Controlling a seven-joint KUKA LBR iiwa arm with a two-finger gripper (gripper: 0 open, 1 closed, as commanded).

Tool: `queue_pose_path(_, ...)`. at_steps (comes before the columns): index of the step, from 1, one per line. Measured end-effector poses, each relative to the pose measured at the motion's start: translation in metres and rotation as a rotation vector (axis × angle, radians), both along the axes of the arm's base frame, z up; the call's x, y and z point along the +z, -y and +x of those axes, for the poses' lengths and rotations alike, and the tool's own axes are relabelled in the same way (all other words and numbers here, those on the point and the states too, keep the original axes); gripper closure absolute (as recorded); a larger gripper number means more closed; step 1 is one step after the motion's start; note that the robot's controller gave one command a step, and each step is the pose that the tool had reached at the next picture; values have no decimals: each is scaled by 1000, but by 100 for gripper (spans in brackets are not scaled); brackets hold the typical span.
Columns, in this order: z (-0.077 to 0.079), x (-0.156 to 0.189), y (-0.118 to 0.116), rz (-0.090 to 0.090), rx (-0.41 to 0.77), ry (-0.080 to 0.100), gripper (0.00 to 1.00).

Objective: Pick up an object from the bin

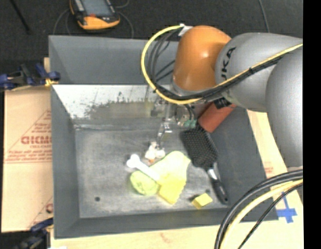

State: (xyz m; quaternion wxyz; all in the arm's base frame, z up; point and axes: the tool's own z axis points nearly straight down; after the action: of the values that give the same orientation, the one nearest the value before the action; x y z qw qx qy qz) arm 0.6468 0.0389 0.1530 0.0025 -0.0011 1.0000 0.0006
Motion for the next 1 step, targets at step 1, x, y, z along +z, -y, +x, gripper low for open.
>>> queue_pose_path(1,-64,-79,93,-2,215,2,100)
